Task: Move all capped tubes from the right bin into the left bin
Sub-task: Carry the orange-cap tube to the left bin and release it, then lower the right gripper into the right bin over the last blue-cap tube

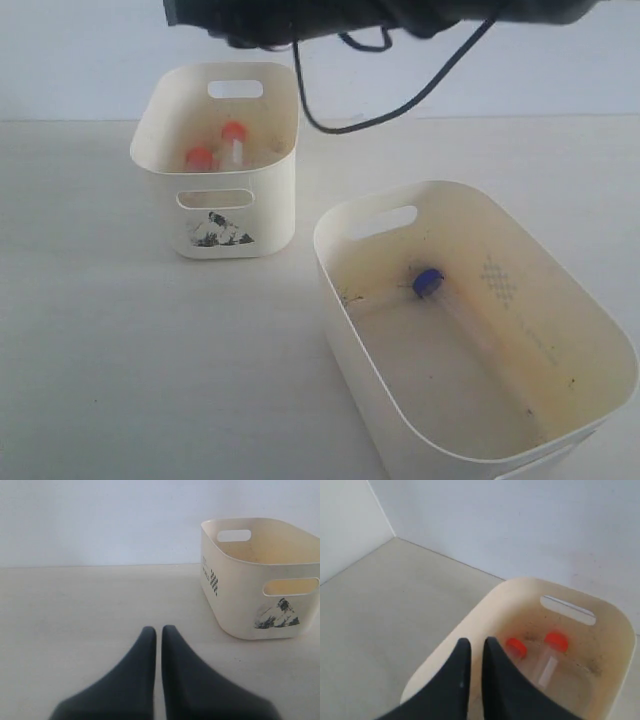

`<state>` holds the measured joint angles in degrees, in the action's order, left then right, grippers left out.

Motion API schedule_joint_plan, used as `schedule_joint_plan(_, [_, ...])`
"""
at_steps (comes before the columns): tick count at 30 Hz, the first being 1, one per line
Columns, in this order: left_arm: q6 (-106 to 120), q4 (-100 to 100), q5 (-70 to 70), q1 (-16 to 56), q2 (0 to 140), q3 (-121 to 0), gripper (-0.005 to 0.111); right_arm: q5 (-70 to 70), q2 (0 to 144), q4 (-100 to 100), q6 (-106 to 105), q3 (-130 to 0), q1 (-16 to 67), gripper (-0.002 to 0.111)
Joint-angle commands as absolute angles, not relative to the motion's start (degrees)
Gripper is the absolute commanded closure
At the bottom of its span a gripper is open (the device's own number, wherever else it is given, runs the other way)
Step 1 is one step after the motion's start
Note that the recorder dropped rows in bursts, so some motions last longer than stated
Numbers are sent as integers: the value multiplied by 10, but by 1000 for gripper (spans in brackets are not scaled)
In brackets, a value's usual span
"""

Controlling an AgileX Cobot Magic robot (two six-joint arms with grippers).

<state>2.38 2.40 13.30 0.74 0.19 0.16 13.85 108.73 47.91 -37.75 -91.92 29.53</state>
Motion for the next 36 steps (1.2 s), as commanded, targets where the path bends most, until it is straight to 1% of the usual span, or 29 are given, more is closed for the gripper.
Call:
schedule_joint_plan(1, [20,23,132,6,0,0,102,279,1011,407,-396,-927,252,107])
schedule_joint_plan(7, [20,23,132,6,0,0,102,484,916,303,-399,-927,195,107])
schedule_joint_plan(10, [20,23,132,6,0,0,102,567,877,295,-392,-927,175,107])
schedule_joint_plan(15, [20,23,132,6,0,0,102,694,848,316,-357,-927,171,107])
schedule_joint_plan(22, [20,23,132,6,0,0,102,700,846,427,-318,-891,181,107])
schedule_joint_plan(24, [20,23,132,6,0,0,102,700,846,411,-316,-867,203,107])
schedule_joint_plan(27, [20,23,132,6,0,0,102,700,846,343,-302,-827,267,107])
schedule_joint_plan(30, [20,23,132,6,0,0,102,700,846,193,-206,-787,351,107])
schedule_joint_plan(31, [20,23,132,6,0,0,102,700,846,89,-123,-773,389,107])
schedule_joint_plan(33, [20,23,132,6,0,0,102,700,847,-97,15,-751,438,107])
schedule_joint_plan(34, [20,23,132,6,0,0,102,698,847,-205,127,-739,468,107])
schedule_joint_plan(36, [20,23,132,6,0,0,102,700,847,-336,266,-721,502,107])
